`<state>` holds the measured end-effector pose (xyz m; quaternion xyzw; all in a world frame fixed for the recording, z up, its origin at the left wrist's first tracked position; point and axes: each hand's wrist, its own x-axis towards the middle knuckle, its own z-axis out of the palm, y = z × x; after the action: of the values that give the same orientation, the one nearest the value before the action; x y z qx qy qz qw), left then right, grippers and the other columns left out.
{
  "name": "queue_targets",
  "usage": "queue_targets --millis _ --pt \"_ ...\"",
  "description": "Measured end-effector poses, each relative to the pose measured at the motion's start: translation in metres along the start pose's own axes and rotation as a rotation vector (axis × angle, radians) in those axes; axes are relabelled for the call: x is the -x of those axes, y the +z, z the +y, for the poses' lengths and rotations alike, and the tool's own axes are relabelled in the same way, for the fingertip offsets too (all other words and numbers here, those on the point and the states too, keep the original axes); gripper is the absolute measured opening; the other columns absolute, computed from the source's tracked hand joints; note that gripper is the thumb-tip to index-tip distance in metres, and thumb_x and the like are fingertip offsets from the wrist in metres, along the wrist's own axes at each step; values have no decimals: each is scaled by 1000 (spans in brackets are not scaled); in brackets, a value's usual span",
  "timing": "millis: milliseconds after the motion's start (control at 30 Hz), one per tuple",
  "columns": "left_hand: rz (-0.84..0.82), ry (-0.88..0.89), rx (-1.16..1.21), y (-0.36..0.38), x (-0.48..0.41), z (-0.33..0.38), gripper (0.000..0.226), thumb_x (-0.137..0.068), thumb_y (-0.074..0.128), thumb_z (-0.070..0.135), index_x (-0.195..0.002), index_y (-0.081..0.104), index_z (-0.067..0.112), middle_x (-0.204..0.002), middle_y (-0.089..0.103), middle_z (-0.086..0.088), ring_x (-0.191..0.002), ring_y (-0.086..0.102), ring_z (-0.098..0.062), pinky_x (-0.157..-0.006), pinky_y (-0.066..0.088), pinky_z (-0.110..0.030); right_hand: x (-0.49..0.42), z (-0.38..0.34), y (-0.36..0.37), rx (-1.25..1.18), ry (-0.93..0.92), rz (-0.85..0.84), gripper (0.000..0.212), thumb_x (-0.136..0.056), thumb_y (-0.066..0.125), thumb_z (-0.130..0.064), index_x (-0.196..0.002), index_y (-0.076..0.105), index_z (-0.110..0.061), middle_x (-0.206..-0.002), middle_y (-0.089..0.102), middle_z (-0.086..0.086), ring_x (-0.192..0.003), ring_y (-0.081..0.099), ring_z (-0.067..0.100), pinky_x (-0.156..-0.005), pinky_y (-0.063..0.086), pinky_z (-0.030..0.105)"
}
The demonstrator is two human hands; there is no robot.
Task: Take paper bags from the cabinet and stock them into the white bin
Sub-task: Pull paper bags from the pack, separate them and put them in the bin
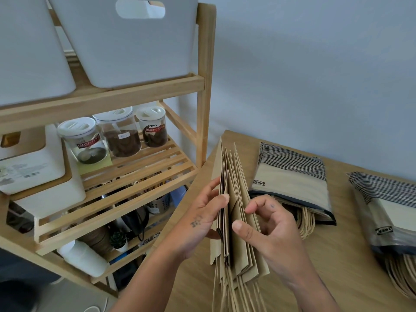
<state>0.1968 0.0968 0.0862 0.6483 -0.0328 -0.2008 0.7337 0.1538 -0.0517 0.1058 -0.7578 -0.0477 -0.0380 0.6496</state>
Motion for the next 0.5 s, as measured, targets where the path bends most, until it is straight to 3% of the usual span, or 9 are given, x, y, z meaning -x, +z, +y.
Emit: queue_targets --millis 133,333,500 --pt "-13 2 1 -3 -1 -3 50 -75 53 47 -124 42 53 -122 62 8 -112 61 -21 -83 52 -44 0 3 -1 -58 29 -43 23 -63 75 -30 -76 57 -24 -69 62 -17 -55 48 -2 -55 42 14" --pt "-31 -18 7 -10 -4 -10 71 -66 59 59 -133 36 52 -137 52 6 -127 49 -22 -93 51 -51 0 7 -4 -78 21 -49 10 -72 64 -20 -76 57 -25 -66 56 -16 -56 38 14 -53 36 21" --pt "-38 -30 -2 -12 -6 -13 69 -68 58 61 -133 35 54 -143 45 5 -132 43 -24 -94 47 -58 2 3 -3 -9 -14 -58 12 -80 57 -18 -80 59 -29 -64 53 -12 -49 32 7 -48 28 20"
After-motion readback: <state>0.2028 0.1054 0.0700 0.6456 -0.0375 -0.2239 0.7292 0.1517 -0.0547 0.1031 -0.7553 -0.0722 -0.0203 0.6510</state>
